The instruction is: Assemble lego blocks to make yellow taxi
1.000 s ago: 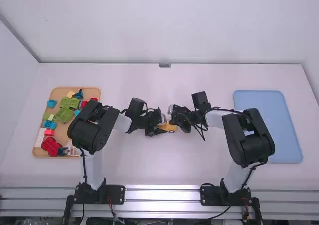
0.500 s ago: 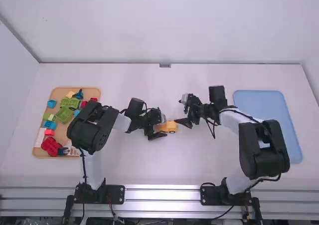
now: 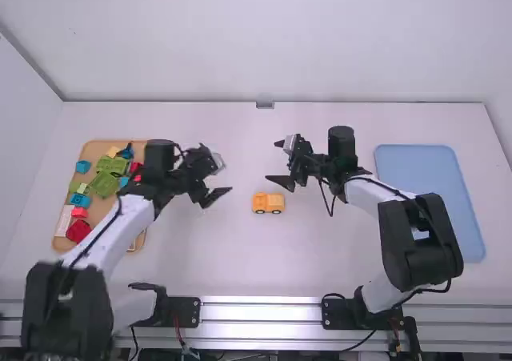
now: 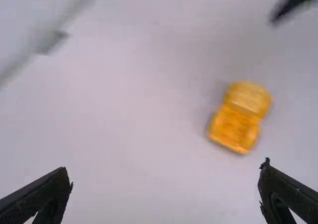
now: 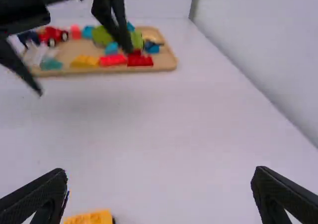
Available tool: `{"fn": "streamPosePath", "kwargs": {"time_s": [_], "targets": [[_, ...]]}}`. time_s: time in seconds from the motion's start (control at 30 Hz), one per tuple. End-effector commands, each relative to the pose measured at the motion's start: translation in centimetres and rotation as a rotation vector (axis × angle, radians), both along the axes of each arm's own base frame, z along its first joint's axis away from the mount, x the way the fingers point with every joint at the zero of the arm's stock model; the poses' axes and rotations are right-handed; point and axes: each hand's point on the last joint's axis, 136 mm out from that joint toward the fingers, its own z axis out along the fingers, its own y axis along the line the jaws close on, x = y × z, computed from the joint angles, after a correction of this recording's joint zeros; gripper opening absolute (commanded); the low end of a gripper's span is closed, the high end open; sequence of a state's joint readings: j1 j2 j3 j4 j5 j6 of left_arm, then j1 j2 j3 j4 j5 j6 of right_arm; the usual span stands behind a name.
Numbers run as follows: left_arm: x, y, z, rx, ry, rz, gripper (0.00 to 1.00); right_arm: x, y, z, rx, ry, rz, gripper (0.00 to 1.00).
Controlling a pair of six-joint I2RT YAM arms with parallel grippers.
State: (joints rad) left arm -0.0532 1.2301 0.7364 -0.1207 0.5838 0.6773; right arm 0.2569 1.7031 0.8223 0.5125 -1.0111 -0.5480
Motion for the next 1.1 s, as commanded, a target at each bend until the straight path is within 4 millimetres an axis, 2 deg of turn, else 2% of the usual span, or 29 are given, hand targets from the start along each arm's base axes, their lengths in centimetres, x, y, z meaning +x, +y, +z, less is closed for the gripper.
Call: {"fn": "streamPosePath", "kwargs": {"time_s": [0.0,0.03,0.1,0.13,0.17,0.37,0.57,0.63,0.73,0.83,0.93,1.07], "targets": [[1.1,5.1,3.7,-0.081,-0.001,0.387,0.99,-1.2,2.1,2.0,0.078,0.130,0.023,0.99],[1.2,6.9,4.8,-0.126,-0.005,0.522,0.99,-1.2,2.8,2.8,0.090,0.136,0.034,0.99],[0.4,12.7,7.5,-0.251,-0.051,0.915,0.99,-1.0,4.4,4.7,0.093,0.160,0.056,0.99],[0.2,13.3,7.8,-0.257,-0.062,0.953,0.99,-0.9,4.6,4.9,0.090,0.164,0.056,0.99],[-0.9,15.2,8.7,-0.263,-0.096,1.054,0.99,-0.5,5.2,5.5,0.063,0.164,0.049,0.99],[-4.3,17.8,11.9,-0.291,-0.103,1.195,0.99,0.3,7.9,7.3,-0.122,0.091,-0.005,0.99],[-5.7,21.0,13.1,-0.276,-0.025,1.363,0.99,-0.6,10.3,8.8,-0.161,0.023,0.026,0.99],[-5.6,22.2,13.0,-0.258,0.027,1.413,0.99,-1.0,11.0,9.2,-0.148,0.008,0.041,0.99],[-5.3,25.1,12.4,-0.237,0.100,1.545,0.99,-2.2,12.3,9.4,-0.130,0.001,0.092,0.99],[-4.3,26.6,12.1,-0.238,0.134,1.575,0.99,-3.0,13.1,9.3,-0.128,-0.005,0.124,0.99],[-2.9,27.5,11.7,-0.265,0.185,1.568,0.99,-3.0,13.5,8.9,-0.149,-0.016,0.099,0.99],[-1.1,28.7,10.0,-0.267,0.323,1.560,0.99,-2.2,13.4,8.5,-0.180,-0.028,0.045,0.99]]}}
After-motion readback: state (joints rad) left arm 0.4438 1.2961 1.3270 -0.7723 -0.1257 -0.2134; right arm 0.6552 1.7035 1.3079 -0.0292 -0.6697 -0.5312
